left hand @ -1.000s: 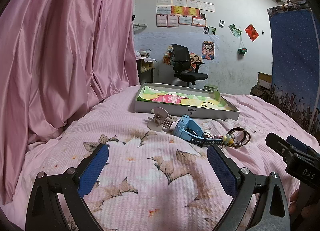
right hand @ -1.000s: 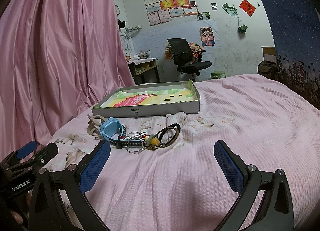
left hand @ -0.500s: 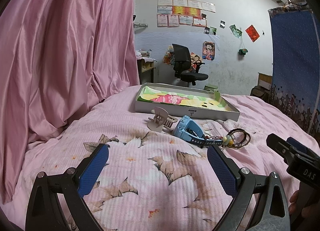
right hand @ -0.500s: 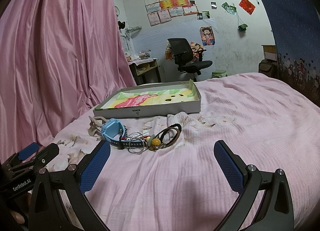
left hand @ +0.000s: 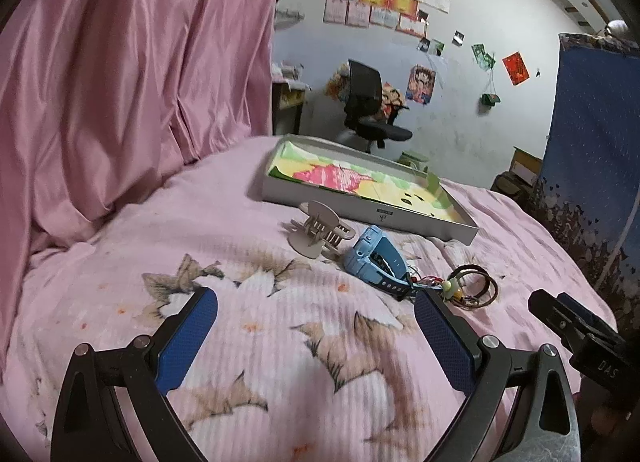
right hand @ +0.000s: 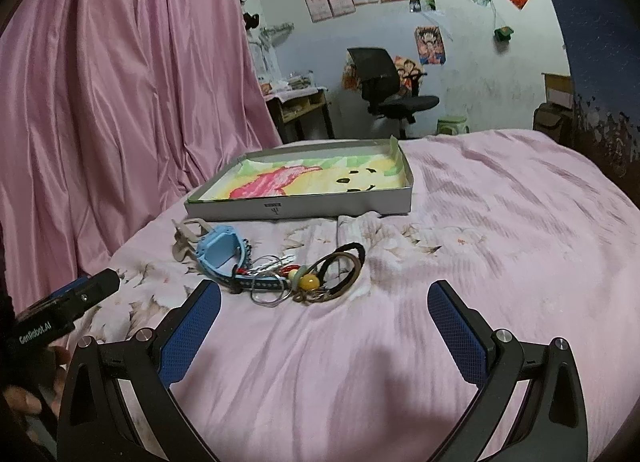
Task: Organize jewelry
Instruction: 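Grasp the blue smartwatch with the left tool while the right tool grasps the yellow-bead hair tie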
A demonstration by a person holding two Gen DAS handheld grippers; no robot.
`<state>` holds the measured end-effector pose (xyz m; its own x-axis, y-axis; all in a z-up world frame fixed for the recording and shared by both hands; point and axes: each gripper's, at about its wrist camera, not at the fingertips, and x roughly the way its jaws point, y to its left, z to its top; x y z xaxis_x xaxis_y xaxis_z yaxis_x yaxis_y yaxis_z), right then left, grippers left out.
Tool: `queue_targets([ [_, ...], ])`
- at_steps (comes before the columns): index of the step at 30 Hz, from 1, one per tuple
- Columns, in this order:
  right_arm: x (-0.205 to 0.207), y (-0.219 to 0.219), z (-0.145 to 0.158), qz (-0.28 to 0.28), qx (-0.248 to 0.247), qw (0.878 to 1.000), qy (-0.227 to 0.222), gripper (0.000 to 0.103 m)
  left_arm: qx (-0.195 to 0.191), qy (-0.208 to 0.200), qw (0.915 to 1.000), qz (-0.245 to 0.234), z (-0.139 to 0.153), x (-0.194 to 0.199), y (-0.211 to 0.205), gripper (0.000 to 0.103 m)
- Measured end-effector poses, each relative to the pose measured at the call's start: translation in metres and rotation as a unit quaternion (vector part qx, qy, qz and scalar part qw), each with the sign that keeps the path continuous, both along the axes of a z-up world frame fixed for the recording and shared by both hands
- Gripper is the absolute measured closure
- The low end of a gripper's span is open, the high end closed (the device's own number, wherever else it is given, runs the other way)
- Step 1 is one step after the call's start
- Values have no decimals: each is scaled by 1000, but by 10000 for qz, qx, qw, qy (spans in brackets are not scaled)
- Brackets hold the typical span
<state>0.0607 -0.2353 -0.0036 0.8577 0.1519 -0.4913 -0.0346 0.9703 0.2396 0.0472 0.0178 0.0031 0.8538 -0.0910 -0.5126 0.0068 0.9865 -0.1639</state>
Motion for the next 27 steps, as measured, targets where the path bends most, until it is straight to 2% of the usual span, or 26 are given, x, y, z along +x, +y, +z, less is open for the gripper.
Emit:
queue_targets([
  [5,18,-9,-3,107,-79,9996,234,2,-160,194,9993,-273,4,21,-3,4],
  [7,25,-10,-4,173,-96,9993,327,7,-214,291,9984,-433,3,31,-6,4],
  [9,33,-12,-6,233,-84,9988,433,19,-212,398,9973,-575,1,40,-10,6],
  [14,53,-12,-14,345,-113,9970,688,33,-183,612,9938,-914,-5,64,-18,18],
  [19,62,-14,-24,383,17,9956,859,53,-154,861,9876,-1304,-13,88,-27,35],
  [21,65,-14,-29,412,93,9948,930,61,-199,943,9856,-1390,-16,94,-28,40],
  [27,69,-10,-35,522,110,9937,986,77,-355,1033,9832,-1466,-23,108,-28,49],
])
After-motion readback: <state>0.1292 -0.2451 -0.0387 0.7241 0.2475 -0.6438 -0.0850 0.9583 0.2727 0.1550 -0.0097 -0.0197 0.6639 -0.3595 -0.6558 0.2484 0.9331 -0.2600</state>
